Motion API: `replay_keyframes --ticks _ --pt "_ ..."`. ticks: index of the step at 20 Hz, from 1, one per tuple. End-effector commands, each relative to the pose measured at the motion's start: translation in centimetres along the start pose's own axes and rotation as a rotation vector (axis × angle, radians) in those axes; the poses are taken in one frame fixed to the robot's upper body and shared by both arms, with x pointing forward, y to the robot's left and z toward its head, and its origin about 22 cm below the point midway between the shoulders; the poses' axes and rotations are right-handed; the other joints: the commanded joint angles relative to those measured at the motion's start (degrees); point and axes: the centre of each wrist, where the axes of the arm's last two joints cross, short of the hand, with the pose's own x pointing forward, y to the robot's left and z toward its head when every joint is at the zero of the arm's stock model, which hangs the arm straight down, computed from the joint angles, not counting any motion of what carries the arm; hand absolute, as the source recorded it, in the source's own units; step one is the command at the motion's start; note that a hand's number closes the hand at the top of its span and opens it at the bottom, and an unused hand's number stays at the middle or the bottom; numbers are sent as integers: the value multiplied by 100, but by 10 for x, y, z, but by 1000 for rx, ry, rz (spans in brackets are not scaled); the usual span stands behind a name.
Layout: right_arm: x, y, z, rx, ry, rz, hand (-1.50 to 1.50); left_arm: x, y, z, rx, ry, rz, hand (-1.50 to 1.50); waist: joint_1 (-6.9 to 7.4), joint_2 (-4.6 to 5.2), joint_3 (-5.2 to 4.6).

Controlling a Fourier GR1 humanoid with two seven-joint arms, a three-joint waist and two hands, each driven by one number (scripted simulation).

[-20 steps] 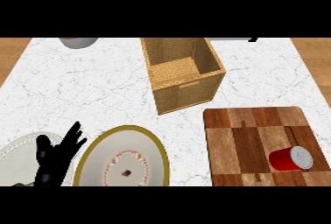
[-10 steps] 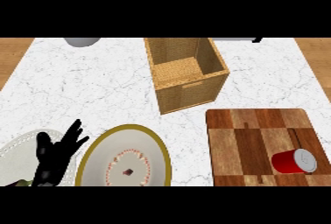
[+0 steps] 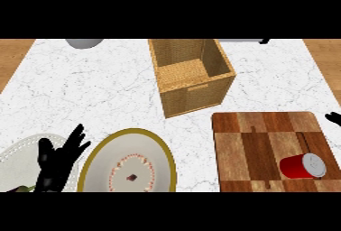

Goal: Pick the can from the cutting board and place it in the basket

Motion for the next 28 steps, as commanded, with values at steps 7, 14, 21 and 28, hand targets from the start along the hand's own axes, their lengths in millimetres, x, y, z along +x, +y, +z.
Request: replay_keyframes --ticks 7,14,21,28 --pt "-1 51 -24 -12 -10 0 -150 -17 1 14 -7 77 7 0 10 32 -39" --pt "-14 54 -37 -20 -27 -13 -150 -5 18 -11 -2 90 -2 0 -29 39 -43" --pt "-32 72 -55 -24 -7 22 -150 -25 1 11 -18 86 12 0 -5 34 -41" --pt "-32 96 -64 82 59 60 -150 -9 13 0 -7 86 -18 0 -8 37 -42"
